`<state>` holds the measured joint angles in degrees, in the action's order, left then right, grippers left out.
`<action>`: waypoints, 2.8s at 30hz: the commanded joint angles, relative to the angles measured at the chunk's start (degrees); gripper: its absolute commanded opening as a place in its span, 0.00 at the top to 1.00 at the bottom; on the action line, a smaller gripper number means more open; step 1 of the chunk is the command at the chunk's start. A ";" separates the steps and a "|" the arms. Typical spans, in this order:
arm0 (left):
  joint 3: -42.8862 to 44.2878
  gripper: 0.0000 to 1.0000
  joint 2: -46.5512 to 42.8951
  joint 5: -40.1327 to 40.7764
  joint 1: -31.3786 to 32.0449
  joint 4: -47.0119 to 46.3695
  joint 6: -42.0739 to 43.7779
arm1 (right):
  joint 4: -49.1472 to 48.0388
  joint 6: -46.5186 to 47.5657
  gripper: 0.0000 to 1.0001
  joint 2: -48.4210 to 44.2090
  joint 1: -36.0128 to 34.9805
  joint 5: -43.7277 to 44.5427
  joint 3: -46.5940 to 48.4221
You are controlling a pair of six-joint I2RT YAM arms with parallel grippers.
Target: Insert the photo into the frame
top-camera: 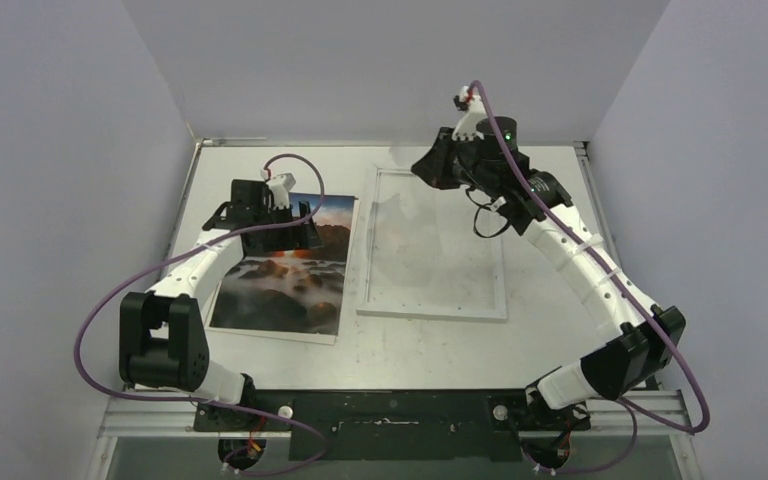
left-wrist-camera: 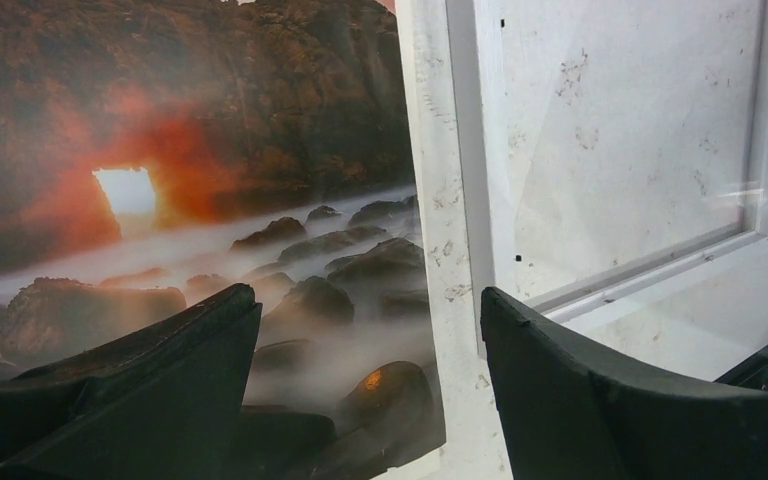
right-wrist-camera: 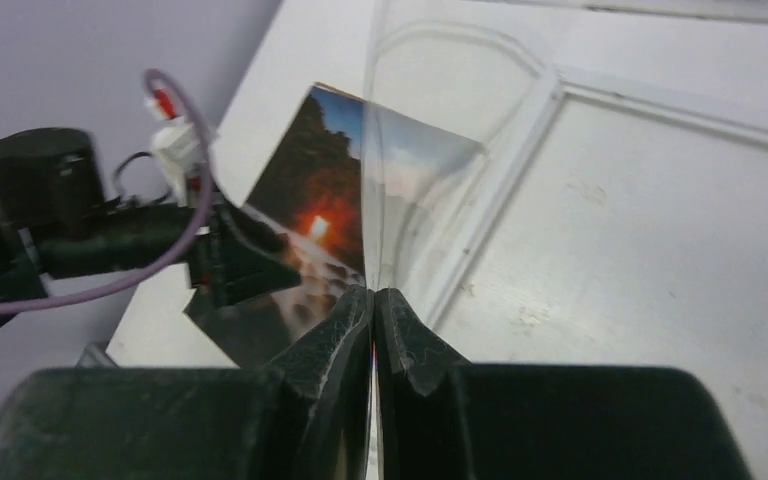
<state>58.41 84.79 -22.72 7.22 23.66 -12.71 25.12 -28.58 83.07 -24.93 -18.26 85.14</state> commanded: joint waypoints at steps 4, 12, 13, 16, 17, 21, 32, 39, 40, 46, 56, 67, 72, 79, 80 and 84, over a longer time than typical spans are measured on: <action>0.80 0.21 -0.87 0.56 0.42 -1.78 0.23 | 5.23 4.37 0.95 0.48 -10.05 1.28 12.58; 1.27 0.21 -0.42 2.39 -0.33 -1.87 -0.45 | -4.88 -2.81 0.95 -5.62 -3.41 -11.30 3.97; 1.24 0.21 -0.54 2.48 -0.49 -1.86 -0.40 | -6.29 -3.86 0.95 -6.04 -1.08 -12.33 1.60; 1.26 0.21 -0.94 2.82 -0.76 -1.70 -0.39 | -11.69 -7.51 0.95 -5.91 5.61 -16.21 -6.40; 1.28 0.21 -1.14 2.96 -0.92 -1.69 -0.34 | -12.17 -7.73 0.95 -5.33 6.99 -16.31 -8.35; 1.13 0.22 -2.02 3.50 -1.61 -1.37 0.35 | -11.98 -7.03 0.95 -1.55 10.08 -13.89 -13.83; 1.05 0.22 -2.36 3.57 -2.92 -0.24 2.27 | -8.65 -1.35 0.95 3.74 11.63 -8.51 -16.94; 0.77 0.23 -2.31 3.03 -2.92 -0.19 2.50 | -6.83 2.60 0.95 5.11 11.95 -4.19 -16.23; 0.74 0.23 -2.27 2.98 -2.92 -0.19 2.56 | -6.77 2.98 0.95 5.46 12.08 -3.35 -16.24; 0.47 0.23 -2.39 2.70 -2.92 -0.02 2.69 | -8.10 6.28 0.95 8.08 12.85 -1.28 -16.65; -0.17 0.24 -2.86 2.65 -2.83 0.76 4.16 | -11.56 10.00 0.95 11.68 13.68 -1.66 -17.75; -0.12 0.25 -2.83 2.36 -2.83 1.13 4.37 | -14.46 9.94 0.95 9.12 15.24 -0.64 -20.44; 0.02 0.25 -2.84 2.24 -2.83 1.30 4.36 | -15.98 9.42 0.95 8.68 15.67 -0.97 -22.00; 0.00 0.25 -3.06 2.18 -2.83 1.40 4.40 | -17.33 9.68 0.95 9.11 15.95 -1.33 -21.83; -0.01 0.25 -3.06 2.20 -2.83 1.39 4.37 | -17.57 9.76 0.95 9.17 15.96 -1.48 -21.80; -0.36 0.26 -3.12 2.07 -2.79 1.33 4.34 | -18.18 10.50 0.95 9.27 16.03 -2.30 -21.97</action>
<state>58.08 83.81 -19.59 4.64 25.34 -9.17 11.22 -19.42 94.70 -9.32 -20.01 62.96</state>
